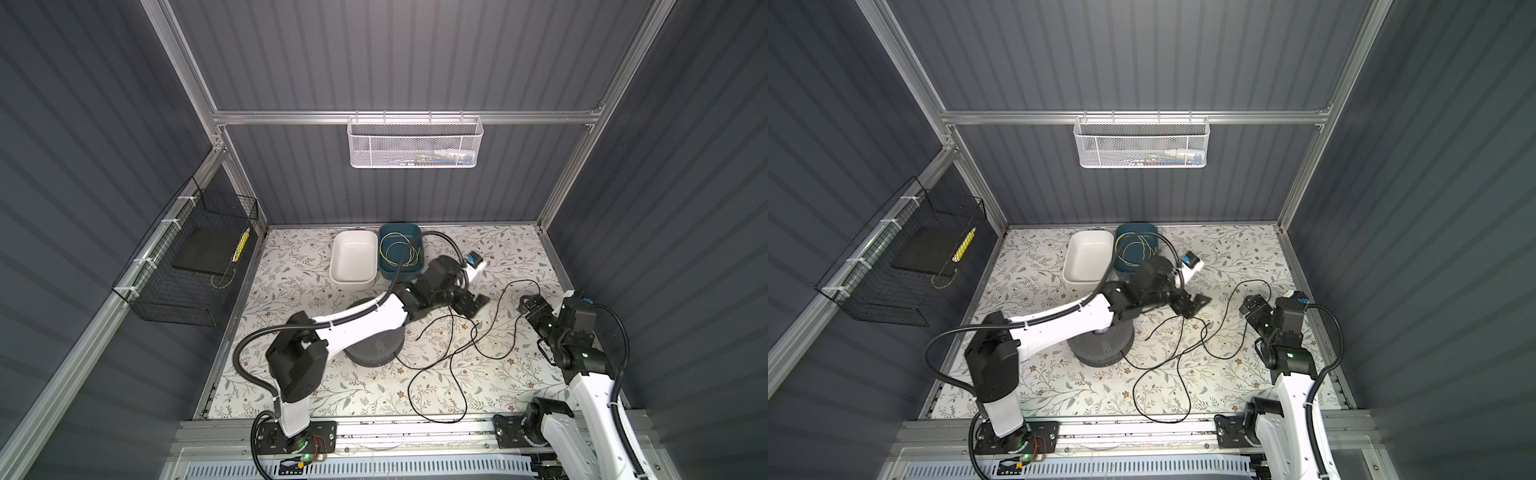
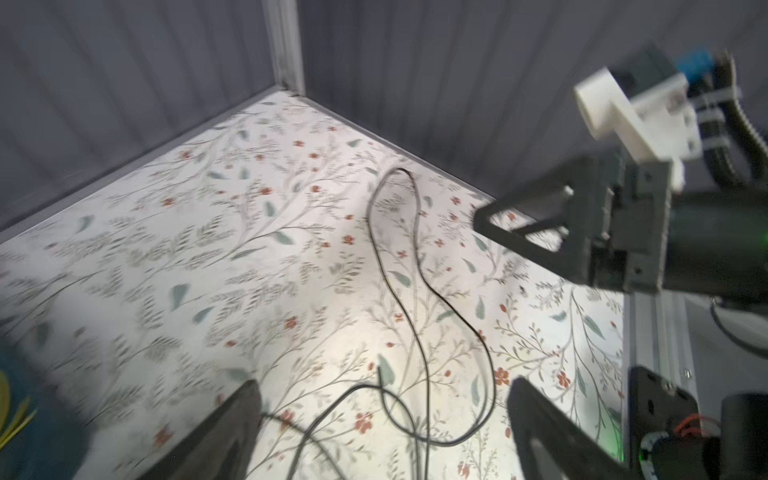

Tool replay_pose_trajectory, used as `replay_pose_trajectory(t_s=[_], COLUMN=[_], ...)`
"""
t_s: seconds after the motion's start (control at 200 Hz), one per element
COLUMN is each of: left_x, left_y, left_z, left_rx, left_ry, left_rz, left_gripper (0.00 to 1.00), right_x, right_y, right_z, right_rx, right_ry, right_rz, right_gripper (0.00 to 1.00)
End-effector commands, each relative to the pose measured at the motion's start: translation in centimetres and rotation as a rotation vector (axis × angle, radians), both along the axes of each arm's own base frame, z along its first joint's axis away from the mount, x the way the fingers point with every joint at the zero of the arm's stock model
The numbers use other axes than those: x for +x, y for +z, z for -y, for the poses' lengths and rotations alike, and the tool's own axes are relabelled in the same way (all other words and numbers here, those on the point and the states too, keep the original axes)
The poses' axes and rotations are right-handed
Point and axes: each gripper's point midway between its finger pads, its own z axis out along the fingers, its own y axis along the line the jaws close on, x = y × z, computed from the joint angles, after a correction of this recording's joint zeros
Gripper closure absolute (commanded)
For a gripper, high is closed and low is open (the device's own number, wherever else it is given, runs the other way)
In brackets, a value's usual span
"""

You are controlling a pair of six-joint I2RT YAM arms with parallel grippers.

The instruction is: Wrap the cables

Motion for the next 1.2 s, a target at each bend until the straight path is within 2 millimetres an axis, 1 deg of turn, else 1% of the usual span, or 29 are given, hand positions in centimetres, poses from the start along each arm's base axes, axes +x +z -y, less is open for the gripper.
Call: replay_pose_trajectory(t_s=[0.0, 0.025, 0.03, 0.04, 0.09, 0.12, 0.165, 0.225, 0.27, 0.35, 0.43, 0.5, 0.585, 0.65, 0.705, 0.78, 0.875, 0.98, 1.075, 1.196], left_x=[4.2, 5.3, 5.4, 5.6, 7.2, 8.1, 9.1, 9.8, 9.9, 9.8, 9.7, 9.7, 9.6, 9.9, 10.6, 12.0, 13.7, 15.2, 16.3, 16.7], left_y=[1.9, 2.3, 1.5, 0.8, 0.0, -0.9, -2.5, -5.3, -7.5, -10.5, -12.3, -12.9, -13.3, -14.1, -14.5, -15.1, -16.0, -16.5, -16.2, -15.9], left_z=[-9.0, -11.0, -11.5, -12.5, -16.7, -19.5, -23.3, -27.7, -30.3, -33.0, -34.2, -34.6, -34.4, -34.3, -33.7, -32.3, -31.2, -30.7, -30.5, -30.4], left_rx=[0.01, 0.009, 0.023, 0.037, 0.051, 0.066, 0.078, 0.111, 0.14, 0.154, 0.165, 0.174, 0.154, 0.156, 0.129, 0.081, 0.084, 0.097, 0.103, 0.108], left_ry=[0.251, 0.315, 0.33, 0.357, 0.474, 0.55, 0.658, 0.772, 0.839, 0.898, 0.92, 0.937, 0.935, 0.932, 0.907, 0.856, 0.81, 0.789, 0.778, 0.77], left_rz=[-0.062, -0.071, -0.084, -0.1, -0.155, -0.197, -0.262, -0.339, -0.39, -0.451, -0.478, -0.496, -0.505, -0.508, -0.498, -0.492, -0.494, -0.484, -0.463, -0.458], left_gripper=[0.17, 0.18, 0.18, 0.18, 0.19, 0.18, 0.16, 0.14, 0.13, 0.13, 0.13, 0.14, 0.12, 0.11, 0.1, 0.11, 0.14, 0.15, 0.15, 0.16], right_x=[0.6, 0.6, 0.6, 0.6, 0.6, 0.6, 0.6, 0.8, 0.9, 1.1, 1.3, 1.5, 1.6, 1.6, 1.7, 1.8, 1.9, 1.8, 1.7, 1.7], right_y=[0.4, 0.1, 0.0, -0.1, -0.7, -0.9, -1.1, -0.9, -0.7, -0.4, -0.4, -0.5, -0.7, -0.7, -0.8, -0.9, -0.9, -0.7, -0.4, -0.4], right_z=[-1.2, -1.3, -1.2, -1.3, -1.3, -1.2, -1.1, -1.1, -1.1, -1.3, -1.5, -1.6, -1.7, -1.6, -1.6, -1.7, -1.7, -1.5, -1.5, -1.6], right_rx=[0.028, 0.029, 0.029, 0.029, 0.026, 0.022, 0.017, 0.013, 0.012, 0.018, 0.031, 0.04, 0.043, 0.04, 0.04, 0.043, 0.042, 0.023, 0.014, 0.017], right_ry=[0.071, 0.078, 0.077, 0.081, 0.083, 0.081, 0.082, 0.088, 0.089, 0.102, 0.108, 0.112, 0.113, 0.112, 0.112, 0.116, 0.123, 0.122, 0.126, 0.131], right_rz=[0.013, 0.006, 0.004, 0.002, -0.014, -0.023, -0.031, -0.028, -0.026, -0.019, -0.017, -0.019, -0.024, -0.023, -0.018, -0.017, -0.02, -0.022, -0.018, -0.018], right_gripper=[0.11, 0.11, 0.11, 0.11, 0.11, 0.11, 0.11, 0.11, 0.11, 0.11, 0.11, 0.11, 0.11, 0.11, 0.11, 0.11, 0.11, 0.11, 0.1, 0.11])
